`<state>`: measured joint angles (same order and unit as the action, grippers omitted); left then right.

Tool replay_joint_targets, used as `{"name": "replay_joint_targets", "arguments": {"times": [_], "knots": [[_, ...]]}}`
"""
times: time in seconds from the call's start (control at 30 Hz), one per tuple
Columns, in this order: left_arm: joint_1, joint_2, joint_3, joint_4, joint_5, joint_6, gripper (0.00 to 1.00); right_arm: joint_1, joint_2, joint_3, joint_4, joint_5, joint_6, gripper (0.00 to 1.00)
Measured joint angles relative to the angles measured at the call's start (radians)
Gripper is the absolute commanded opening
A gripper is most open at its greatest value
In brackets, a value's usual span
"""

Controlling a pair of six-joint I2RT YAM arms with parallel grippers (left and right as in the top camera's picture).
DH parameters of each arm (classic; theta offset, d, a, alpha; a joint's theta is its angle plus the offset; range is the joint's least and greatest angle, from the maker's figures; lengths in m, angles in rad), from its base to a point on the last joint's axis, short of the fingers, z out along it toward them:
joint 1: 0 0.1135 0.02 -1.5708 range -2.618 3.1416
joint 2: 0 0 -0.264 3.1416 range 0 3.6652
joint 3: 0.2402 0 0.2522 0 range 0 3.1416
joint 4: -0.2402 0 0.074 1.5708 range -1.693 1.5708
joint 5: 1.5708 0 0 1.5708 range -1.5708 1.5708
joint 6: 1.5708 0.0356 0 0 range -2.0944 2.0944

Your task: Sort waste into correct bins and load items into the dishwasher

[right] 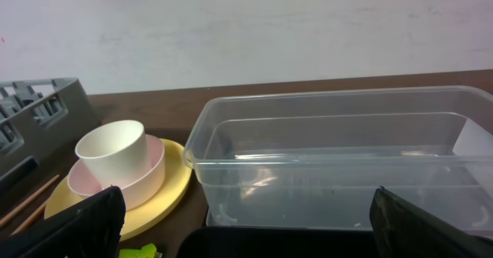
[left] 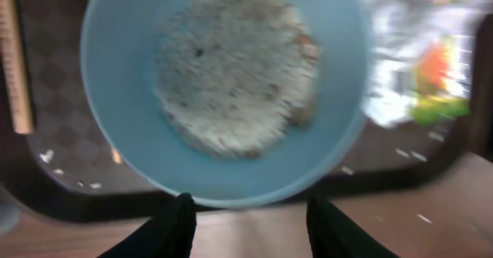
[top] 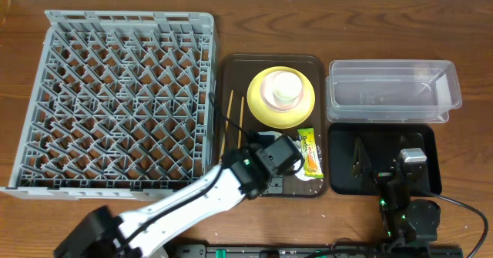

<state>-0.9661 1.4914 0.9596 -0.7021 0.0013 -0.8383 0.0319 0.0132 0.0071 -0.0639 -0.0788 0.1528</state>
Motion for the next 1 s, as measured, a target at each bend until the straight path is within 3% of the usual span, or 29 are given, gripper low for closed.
{"name": "replay_joint_targets", "arguments": {"times": [0.27,0.63,1.0], "knots": [[0.0,0.105,0.0,0.003,-0.047,0.0,0.49,0.0,0.0,0.0,0.0,0.0,0.0,0.99],[0.009,0.109,0.0,0.003,-0.054,0.0,0.49,0.0,0.0,0.0,0.0,0.0,0.0,0.99],[0.062,-0.15,0.031,-0.038,-0.069,0.005,0.5,0.0,0.0,0.0,0.0,0.0,0.0,0.99]]}}
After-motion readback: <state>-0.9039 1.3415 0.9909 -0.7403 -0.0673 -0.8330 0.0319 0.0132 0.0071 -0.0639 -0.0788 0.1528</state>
